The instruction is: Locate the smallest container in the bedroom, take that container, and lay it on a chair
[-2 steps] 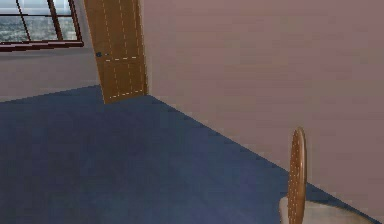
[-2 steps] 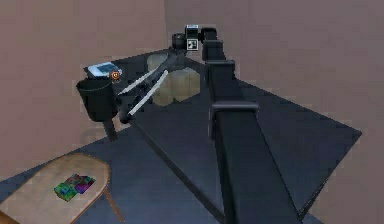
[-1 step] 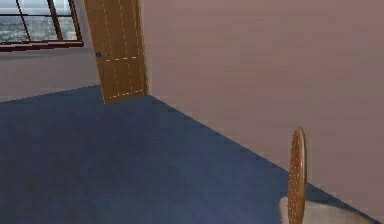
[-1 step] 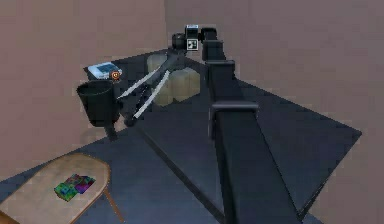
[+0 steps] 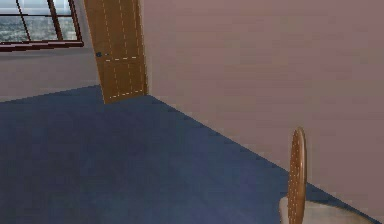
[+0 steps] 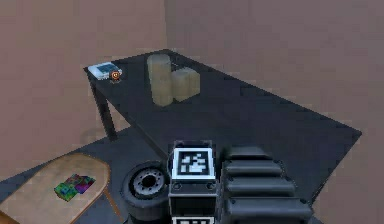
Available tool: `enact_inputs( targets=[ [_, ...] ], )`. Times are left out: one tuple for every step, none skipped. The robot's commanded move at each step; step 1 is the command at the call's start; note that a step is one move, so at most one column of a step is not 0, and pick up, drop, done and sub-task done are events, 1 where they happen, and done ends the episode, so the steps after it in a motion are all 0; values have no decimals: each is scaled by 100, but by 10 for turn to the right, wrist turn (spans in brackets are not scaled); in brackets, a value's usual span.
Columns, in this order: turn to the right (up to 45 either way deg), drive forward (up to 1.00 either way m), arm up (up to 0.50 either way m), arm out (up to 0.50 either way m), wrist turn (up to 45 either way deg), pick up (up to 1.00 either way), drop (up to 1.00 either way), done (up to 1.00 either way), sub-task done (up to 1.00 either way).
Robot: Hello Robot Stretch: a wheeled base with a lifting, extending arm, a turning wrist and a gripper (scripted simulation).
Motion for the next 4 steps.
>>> enact_inputs(
  targets=[
    [-450, 0, 0, 0, 0, 0, 0, 0, 0],
    [-210, 0, 0, 0, 0, 0, 0, 0, 0],
    [0, 5, 0, 0, 0, 0, 0, 0, 0],
    [450, 0, 0, 0, 0, 0, 0, 0, 0]
  ],
)
